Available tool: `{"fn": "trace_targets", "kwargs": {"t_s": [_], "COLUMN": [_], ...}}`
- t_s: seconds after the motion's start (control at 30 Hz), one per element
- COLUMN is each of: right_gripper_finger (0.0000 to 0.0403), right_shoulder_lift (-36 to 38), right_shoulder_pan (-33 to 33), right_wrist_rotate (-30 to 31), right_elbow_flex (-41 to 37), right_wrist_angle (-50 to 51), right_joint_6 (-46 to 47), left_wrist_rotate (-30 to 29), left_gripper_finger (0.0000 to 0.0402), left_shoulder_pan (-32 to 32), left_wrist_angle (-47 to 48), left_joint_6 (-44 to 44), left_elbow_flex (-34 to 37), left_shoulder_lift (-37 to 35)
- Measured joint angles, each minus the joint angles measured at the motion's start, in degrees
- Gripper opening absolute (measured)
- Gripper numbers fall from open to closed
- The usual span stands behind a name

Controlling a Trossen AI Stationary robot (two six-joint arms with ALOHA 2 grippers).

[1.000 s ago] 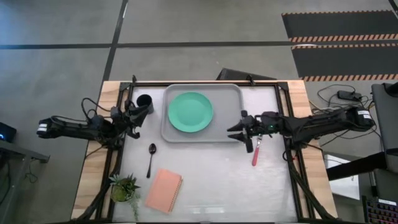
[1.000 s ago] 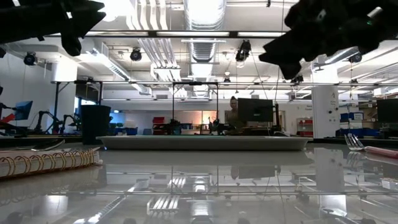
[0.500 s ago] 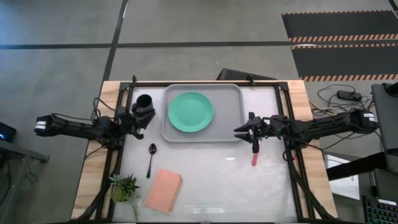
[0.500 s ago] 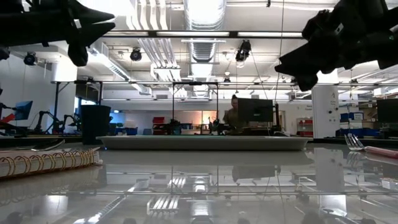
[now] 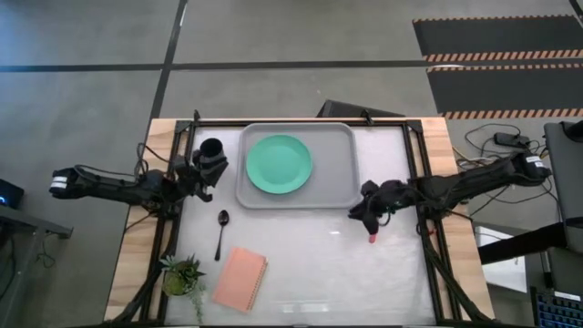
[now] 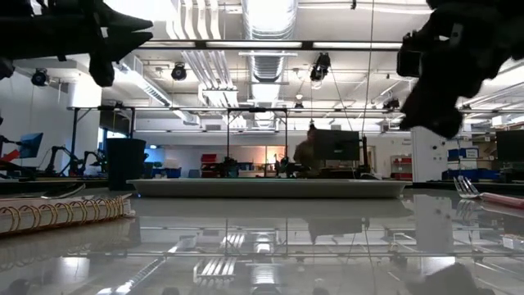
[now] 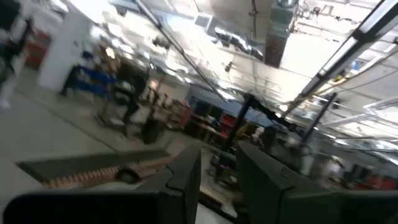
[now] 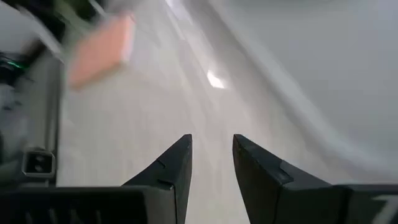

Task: Pick and place plate/cup/fork/spoon on tray
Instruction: Put the pink fork to the right of the green plate on the gray food tray

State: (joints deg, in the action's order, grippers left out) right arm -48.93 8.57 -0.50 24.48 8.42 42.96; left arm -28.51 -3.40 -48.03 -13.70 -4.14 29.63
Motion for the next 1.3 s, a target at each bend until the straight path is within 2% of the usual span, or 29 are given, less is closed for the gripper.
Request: {"fn": "trace_targets", "kwargs": {"t_s": [0.17, 0.37, 0.5, 0.67, 0.9, 1.07, 1.3], "right_gripper_finger": [0.0093, 0.0082, 0.0084, 0.0099, 0.0165, 0.0210, 0.0223], "right_shoulder_lift": [-2.31, -4.69, -7.96, -14.26, -20.50, -23.53, -23.96], "right_shoulder_pan": [6.22, 12.30, 13.09, 13.04, 11.25, 9.34, 7.20], "right_wrist_rotate": [1.02, 0.97, 1.96, 1.26, 0.72, 3.55, 6.71], "right_elbow_flex": [7.18, 13.00, 15.81, 18.71, 20.58, 20.47, 20.27], "right_wrist_angle": [20.31, 33.44, 43.88, 52.40, 52.36, 52.14, 48.80], "right_joint_6": [18.15, 38.46, 48.01, 50.13, 51.14, 50.44, 50.69], "left_wrist_rotate": [-1.91, -1.95, -1.93, -2.63, -5.46, -5.65, -5.93], "left_gripper_finger": [0.0083, 0.0083, 0.0083, 0.0083, 0.0083, 0.0083, 0.0083], "left_shoulder_pan": [0.00, 0.00, 0.00, 0.00, 0.02, 0.00, 0.02], "left_wrist_angle": [-4.47, -5.49, -5.53, -6.01, -10.65, -9.53, -9.38], "left_joint_6": [6.78, 15.03, 15.82, 17.83, 26.17, 26.59, 26.67], "left_elbow_flex": [0.02, 0.07, 0.59, 0.85, 0.72, 1.27, 1.81], "left_shoulder_lift": [-1.33, -3.14, -3.72, -3.93, -4.26, -4.11, -4.23]}}
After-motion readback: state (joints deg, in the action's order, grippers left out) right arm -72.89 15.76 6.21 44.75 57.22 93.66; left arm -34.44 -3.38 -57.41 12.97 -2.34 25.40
